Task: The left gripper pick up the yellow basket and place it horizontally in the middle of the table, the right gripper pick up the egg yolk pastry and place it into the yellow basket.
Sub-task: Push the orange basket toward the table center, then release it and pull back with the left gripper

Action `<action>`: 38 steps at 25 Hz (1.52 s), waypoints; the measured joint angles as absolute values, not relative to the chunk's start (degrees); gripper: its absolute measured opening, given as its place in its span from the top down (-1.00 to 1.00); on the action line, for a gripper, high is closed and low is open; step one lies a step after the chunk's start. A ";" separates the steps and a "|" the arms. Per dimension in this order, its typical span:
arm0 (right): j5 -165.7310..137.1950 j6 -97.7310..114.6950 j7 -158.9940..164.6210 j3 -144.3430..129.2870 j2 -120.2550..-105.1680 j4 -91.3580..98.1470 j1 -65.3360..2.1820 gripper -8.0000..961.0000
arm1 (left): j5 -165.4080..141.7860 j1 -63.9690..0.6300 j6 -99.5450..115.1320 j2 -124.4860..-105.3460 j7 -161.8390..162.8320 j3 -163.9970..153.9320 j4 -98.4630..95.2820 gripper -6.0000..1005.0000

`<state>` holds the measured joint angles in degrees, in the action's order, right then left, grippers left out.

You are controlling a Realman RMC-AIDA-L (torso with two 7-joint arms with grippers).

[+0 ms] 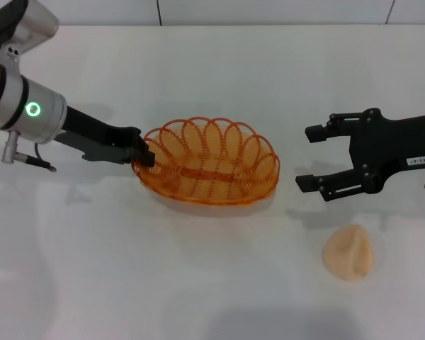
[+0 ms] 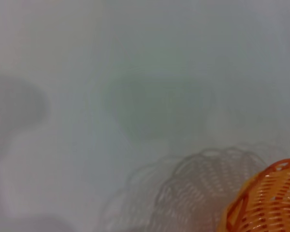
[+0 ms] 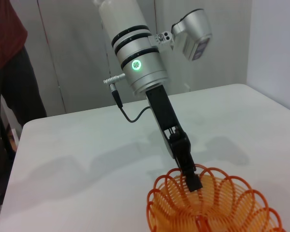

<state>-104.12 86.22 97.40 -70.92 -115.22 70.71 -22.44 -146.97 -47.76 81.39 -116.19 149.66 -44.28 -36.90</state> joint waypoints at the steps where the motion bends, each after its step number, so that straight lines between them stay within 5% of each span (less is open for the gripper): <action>1: -104.12 86.23 97.37 -70.92 -115.22 70.72 -22.43 -0.76 | -147.15 -47.82 81.39 -116.19 149.70 -44.29 -36.86 0.80; 38: -104.29 86.30 97.11 -70.84 -115.22 70.57 -22.81 -0.76 | -147.66 -47.61 79.27 -116.24 150.20 -44.30 -36.13 0.79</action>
<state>-104.29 86.30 97.11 -70.84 -115.22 70.57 -22.81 -147.66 -47.61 79.27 -116.24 150.20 -44.30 -36.13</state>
